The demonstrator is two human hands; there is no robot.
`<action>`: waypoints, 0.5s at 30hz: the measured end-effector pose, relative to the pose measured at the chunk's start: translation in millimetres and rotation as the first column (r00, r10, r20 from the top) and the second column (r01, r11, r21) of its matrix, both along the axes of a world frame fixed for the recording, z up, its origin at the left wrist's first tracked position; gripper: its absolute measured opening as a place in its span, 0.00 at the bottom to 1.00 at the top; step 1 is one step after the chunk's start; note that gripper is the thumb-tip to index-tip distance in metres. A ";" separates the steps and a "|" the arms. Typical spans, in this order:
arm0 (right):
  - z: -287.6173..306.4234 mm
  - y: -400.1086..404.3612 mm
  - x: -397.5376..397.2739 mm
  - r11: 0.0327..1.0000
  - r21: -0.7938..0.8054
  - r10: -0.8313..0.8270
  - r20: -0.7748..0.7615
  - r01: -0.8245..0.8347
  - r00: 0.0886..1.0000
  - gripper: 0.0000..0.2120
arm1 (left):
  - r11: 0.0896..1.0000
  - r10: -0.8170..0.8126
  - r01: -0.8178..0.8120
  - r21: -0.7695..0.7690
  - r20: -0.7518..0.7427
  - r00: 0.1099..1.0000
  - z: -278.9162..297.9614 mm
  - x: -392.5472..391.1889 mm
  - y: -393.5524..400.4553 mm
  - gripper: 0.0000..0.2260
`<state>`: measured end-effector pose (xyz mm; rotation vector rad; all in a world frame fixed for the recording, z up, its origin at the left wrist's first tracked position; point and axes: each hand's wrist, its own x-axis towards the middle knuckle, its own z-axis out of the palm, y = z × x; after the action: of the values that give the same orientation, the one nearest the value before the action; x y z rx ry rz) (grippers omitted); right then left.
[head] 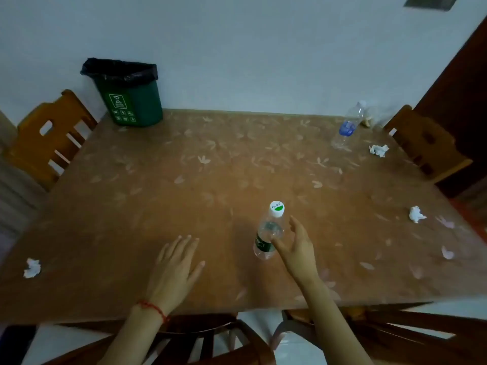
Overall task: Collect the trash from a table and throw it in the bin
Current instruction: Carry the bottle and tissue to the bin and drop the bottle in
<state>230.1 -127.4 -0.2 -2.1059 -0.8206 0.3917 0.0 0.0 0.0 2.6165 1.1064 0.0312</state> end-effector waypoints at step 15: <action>-8.5 26.5 -0.6 0.995 0.096 0.045 -0.139 -0.032 0.989 0.26 | 0.994 0.103 -0.100 -0.042 0.075 0.992 -5.3 -15.9 7.2 0.31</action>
<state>229.5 -101.0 -8.7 -1.9539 -0.7829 0.5068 -15.9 7.2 -5.3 2.5008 1.2000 0.1310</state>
